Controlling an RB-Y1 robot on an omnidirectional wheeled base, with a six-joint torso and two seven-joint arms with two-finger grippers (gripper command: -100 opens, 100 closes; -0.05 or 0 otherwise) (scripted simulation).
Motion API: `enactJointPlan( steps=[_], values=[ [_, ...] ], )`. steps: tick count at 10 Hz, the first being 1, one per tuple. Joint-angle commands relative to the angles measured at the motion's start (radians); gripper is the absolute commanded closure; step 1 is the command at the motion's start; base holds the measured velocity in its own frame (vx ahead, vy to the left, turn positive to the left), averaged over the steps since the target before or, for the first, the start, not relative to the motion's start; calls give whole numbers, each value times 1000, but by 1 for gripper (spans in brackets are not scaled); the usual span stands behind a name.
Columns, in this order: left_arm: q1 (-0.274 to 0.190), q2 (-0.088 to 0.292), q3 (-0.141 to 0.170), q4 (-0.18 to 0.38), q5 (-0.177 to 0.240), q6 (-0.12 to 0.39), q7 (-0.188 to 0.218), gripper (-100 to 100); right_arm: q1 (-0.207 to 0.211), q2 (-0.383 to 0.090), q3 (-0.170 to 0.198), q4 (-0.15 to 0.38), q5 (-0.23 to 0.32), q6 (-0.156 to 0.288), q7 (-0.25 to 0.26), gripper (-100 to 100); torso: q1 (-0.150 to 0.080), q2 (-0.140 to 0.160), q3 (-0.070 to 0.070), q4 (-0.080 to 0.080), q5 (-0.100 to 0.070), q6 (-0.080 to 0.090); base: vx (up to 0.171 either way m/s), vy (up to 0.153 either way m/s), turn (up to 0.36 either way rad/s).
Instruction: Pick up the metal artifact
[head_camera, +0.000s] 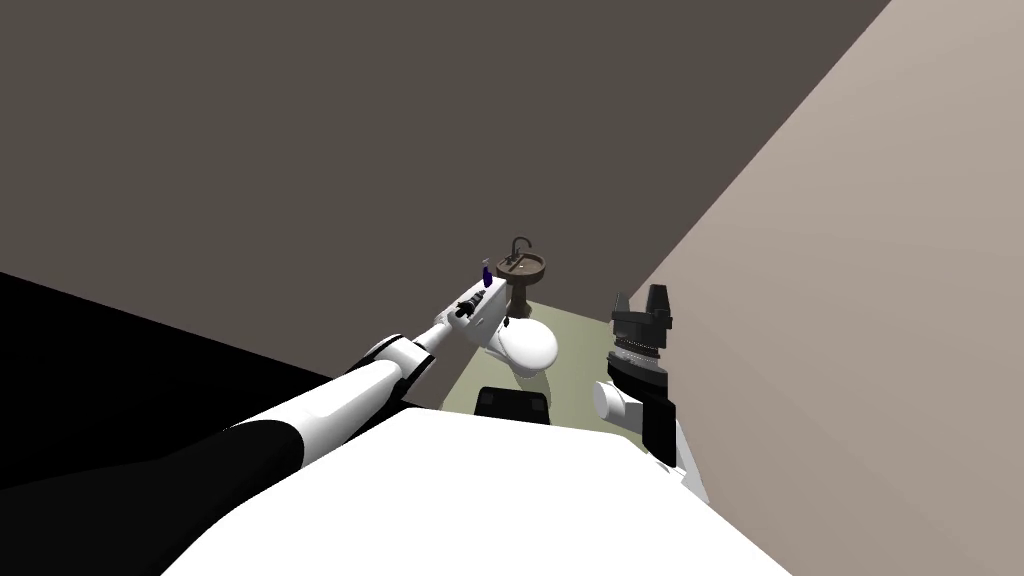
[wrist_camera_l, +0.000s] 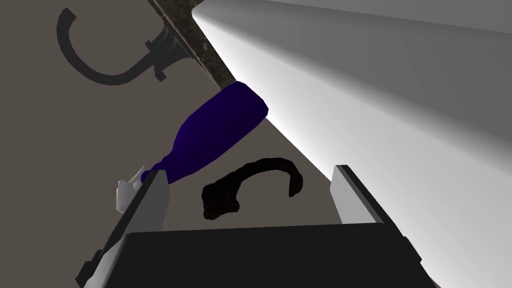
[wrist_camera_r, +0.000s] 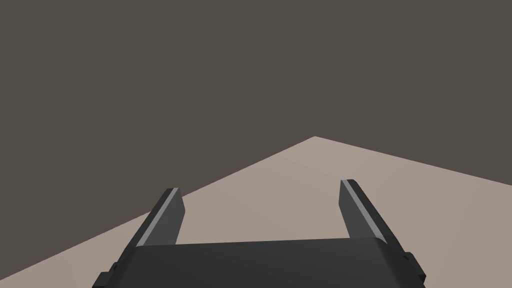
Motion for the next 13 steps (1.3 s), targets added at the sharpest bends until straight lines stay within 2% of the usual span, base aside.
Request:
enactJointPlan(
  steps=[1,2,4,5,6,10,11,12,13],
  values=[
    [5,11,30,12,1,-5,-11,-100,0,0,0,0,0,0,0,0,0,0,0,0,0,0,1,-1,-204],
    [6,14,40,16,2,-6,-15,-100,0,0,0,0,0,0,0,0,0,0,0,0,0,1,0,5,-206],
    [12,28,80,32,4,-13,-29,-100,0,0,0,0,0,0,0,0,0,0,0,0,0,0,0,5,-198],
    [5,19,73,43,1,-18,-28,-100,0,0,0,0,0,0,0,0,0,0,0,0,0,0,0,5,-39],
    [5,19,76,46,1,-22,-32,100,0,0,0,0,0,0,0,0,0,0,0,0,0,0,-2,1,15],
    [6,19,76,46,1,-21,-32,100,0,0,0,0,0,0,0,0,0,0,0,0,0,0,0,0,0],
    [6,19,76,46,1,-21,-31,0,0,0,0,0,0,0,0,0,0,0,0,0,0,0,0,0,0],
    [8,18,50,20,2,-8,-18,100,0,0,0,0,0,0,0,0,0,0,0,0,0,0,1,-1,235],
    [5,11,30,12,1,-5,-11,100,0,0,0,0,0,0,0,0,1,1,1,0,0,-2,1,-8,274]
  ],
)
